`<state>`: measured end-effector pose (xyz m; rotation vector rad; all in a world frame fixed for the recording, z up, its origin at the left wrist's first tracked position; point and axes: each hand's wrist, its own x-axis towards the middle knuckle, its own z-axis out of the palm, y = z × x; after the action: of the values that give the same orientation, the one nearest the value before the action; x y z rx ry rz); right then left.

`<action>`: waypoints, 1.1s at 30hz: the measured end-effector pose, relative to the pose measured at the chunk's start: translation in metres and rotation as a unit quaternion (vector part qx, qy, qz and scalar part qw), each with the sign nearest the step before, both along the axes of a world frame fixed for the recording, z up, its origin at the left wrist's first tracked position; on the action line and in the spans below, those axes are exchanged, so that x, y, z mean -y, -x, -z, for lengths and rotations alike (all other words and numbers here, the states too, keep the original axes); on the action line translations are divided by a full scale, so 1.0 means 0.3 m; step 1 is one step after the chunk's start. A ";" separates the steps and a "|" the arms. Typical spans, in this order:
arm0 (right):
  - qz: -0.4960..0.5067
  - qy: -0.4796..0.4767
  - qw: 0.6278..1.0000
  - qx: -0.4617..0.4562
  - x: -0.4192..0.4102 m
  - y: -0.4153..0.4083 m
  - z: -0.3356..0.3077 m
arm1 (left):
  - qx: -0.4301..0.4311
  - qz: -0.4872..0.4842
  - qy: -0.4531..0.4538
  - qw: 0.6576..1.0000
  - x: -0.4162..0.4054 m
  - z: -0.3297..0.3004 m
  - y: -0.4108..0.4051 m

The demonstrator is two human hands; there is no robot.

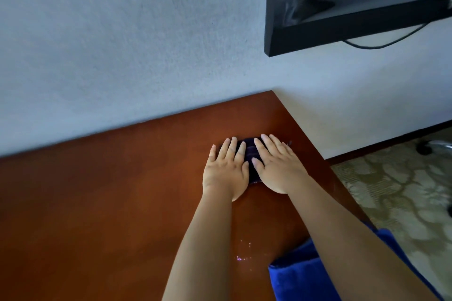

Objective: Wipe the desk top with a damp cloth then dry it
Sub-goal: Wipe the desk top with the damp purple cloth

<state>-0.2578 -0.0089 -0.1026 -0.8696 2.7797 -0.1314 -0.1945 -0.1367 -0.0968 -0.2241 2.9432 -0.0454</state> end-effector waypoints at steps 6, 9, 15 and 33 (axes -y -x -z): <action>0.025 -0.007 1.000 0.000 -0.034 -0.089 -0.001 | 0.001 0.008 -0.017 1.000 -0.031 0.004 -0.073; 0.039 -0.012 0.999 0.010 -0.074 -0.174 -0.003 | 0.000 0.024 -0.024 0.999 -0.065 0.007 -0.149; 0.061 -0.017 0.998 0.025 -0.140 -0.306 -0.009 | 0.001 0.044 -0.025 0.999 -0.124 0.008 -0.260; 0.094 -0.003 0.996 -0.001 -0.260 -0.089 0.017 | 0.006 0.090 0.005 0.996 -0.224 0.007 0.007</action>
<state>-0.2310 0.0690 -0.1078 -0.6053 2.8570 -0.1539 -0.1967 -0.0695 -0.0991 0.0415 2.9433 -0.0870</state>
